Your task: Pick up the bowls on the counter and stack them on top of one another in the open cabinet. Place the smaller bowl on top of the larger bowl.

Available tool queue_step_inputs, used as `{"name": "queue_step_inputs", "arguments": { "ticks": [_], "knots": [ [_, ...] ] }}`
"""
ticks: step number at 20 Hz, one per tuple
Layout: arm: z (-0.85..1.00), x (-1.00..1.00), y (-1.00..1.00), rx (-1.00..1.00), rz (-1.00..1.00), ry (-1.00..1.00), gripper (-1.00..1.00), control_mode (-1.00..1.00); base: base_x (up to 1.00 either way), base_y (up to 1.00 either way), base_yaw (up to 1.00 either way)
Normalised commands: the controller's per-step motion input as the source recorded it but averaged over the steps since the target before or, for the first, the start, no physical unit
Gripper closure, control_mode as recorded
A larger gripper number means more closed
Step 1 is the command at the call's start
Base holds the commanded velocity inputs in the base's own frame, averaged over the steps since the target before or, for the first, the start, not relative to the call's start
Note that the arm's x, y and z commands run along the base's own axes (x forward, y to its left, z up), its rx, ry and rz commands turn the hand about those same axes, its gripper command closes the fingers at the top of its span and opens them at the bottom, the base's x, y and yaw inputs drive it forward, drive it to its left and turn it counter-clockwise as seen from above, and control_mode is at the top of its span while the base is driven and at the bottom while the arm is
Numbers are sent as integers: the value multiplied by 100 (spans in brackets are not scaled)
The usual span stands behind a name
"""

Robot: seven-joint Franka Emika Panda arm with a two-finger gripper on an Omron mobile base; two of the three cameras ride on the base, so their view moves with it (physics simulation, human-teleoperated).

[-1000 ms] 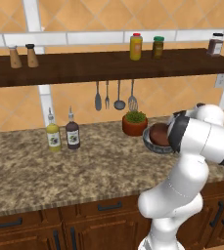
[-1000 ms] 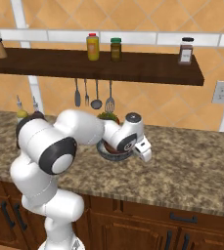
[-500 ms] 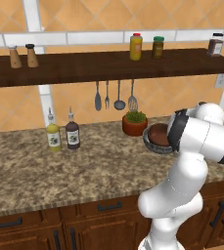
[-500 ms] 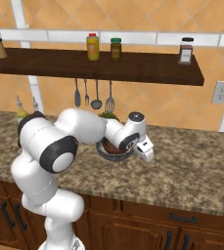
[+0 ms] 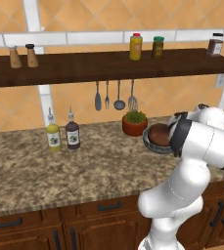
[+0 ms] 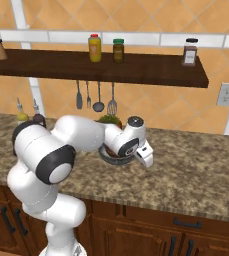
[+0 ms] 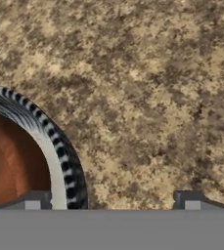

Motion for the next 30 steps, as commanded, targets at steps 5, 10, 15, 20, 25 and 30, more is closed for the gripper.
{"name": "queue_step_inputs", "arguments": {
  "ticks": [5, 10, 15, 20, 25, 30],
  "knots": [
    [-23, 0, 21, -1, 0, 0, -100, -100, 0, 0, 0],
    [-26, -8, 3, -1, 0, 0, -100, -100, 0, 0, 0],
    [18, -24, 16, 0, 0, -15, -100, -100, 0, 0, 0],
    [9, 7, 50, 0, 8, -14, -100, -100, 0, 0, 0],
    [-24, 45, 41, -2, 3, 0, -100, -100, 0, 0, 0],
    [-10, 0, 0, -1, 0, 0, -100, -100, 0, 0, 0]
  ]
}}
